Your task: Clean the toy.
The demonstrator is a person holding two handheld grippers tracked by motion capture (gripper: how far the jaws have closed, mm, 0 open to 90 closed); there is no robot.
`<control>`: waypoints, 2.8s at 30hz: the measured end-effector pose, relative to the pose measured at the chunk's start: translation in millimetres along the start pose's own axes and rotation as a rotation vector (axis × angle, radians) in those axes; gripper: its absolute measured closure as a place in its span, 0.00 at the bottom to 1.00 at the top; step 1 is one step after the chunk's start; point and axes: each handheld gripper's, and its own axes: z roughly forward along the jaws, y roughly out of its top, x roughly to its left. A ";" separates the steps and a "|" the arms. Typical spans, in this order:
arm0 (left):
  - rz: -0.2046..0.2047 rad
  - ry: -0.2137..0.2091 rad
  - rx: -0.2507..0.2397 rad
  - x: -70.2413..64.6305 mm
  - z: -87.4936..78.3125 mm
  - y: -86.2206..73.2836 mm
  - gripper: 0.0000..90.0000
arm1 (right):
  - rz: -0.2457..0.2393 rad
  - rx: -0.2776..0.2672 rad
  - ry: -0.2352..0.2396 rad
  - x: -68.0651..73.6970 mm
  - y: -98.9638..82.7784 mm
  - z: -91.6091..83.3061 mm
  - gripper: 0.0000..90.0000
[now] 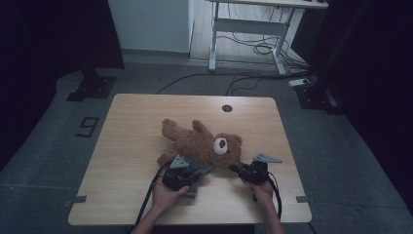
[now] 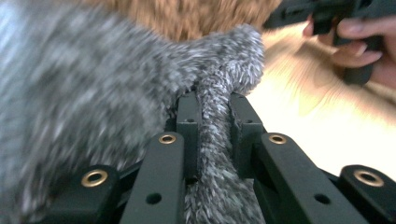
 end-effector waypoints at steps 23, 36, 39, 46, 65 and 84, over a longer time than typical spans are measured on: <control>0.000 -0.041 0.065 -19.4 47.9 30.2 0.85 | -0.004 0.012 -0.005 -0.8 -1.1 0.5 0.74; 0.021 0.047 -0.098 -1.8 -13.0 76.8 0.85 | -0.003 0.013 -0.003 -1.4 -0.9 0.2 0.74; 0.020 0.062 -0.094 -1.8 -5.7 91.4 0.85 | -0.006 0.014 -0.006 -0.9 -1.1 0.2 0.74; 0.001 0.103 -0.037 10.0 6.8 71.7 0.85 | -0.007 0.017 -0.001 -1.3 -1.0 0.3 0.74; -0.061 0.302 -0.074 63.2 -51.2 35.9 0.86 | -0.003 0.022 0.004 -2.1 -0.9 -0.5 0.74; -0.191 0.346 -0.080 103.4 -77.8 -0.3 0.86 | 0.001 0.025 0.005 -2.9 -0.7 -0.4 0.73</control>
